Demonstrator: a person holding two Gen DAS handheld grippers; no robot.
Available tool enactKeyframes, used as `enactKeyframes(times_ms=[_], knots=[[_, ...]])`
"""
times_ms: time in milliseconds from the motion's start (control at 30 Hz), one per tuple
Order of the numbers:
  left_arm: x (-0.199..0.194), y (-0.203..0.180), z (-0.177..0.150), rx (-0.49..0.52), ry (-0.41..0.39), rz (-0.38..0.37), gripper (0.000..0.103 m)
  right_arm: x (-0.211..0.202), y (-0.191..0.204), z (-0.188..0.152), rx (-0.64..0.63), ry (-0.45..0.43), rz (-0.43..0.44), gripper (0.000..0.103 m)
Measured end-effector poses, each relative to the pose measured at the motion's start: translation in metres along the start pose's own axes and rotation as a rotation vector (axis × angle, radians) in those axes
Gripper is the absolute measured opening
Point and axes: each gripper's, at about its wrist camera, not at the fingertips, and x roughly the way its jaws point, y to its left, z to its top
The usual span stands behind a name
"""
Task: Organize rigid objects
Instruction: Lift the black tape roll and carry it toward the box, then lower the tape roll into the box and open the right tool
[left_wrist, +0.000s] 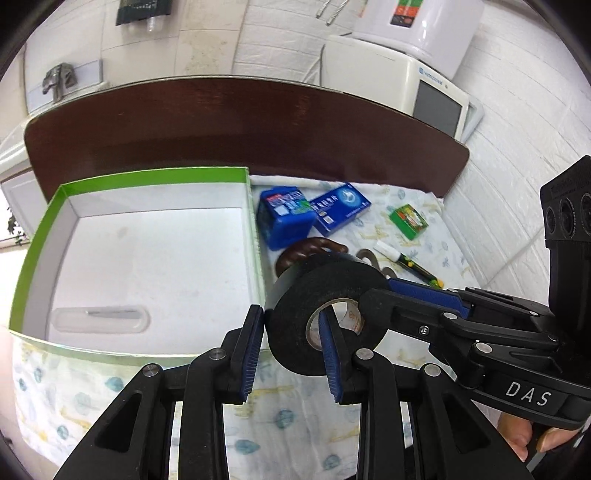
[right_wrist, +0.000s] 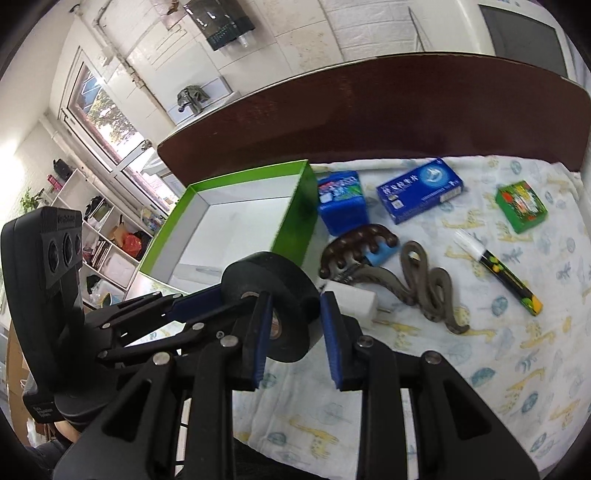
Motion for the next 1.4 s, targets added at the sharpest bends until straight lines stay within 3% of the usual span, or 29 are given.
enactKeyframes(times_ms=[267, 767, 1067, 1300, 1400], knots=[[-0.012, 0.061, 0.011, -0.052, -0.025, 0.095, 0.029, 0.048, 0.046, 0.026, -0.057, 0.046, 0.082, 0.028], [0.043, 0.121, 0.006, -0.155, 0.131, 0.047, 0.029, 0.119, 0.049, 0.03, 0.025, 0.213, 0.05, 0.027], [0.044, 0.128, 0.005, -0.174, 0.128, 0.045, 0.029, 0.12, 0.054, 0.031, 0.003, 0.24, 0.013, 0.025], [0.033, 0.121, 0.011, -0.178, 0.094, 0.049, 0.029, 0.109, 0.052, 0.03, -0.009, 0.222, 0.051, 0.025], [0.024, 0.109, 0.017, -0.159, 0.06, 0.049, 0.04, 0.088, 0.047, 0.034, -0.013, 0.172, 0.061, 0.025]])
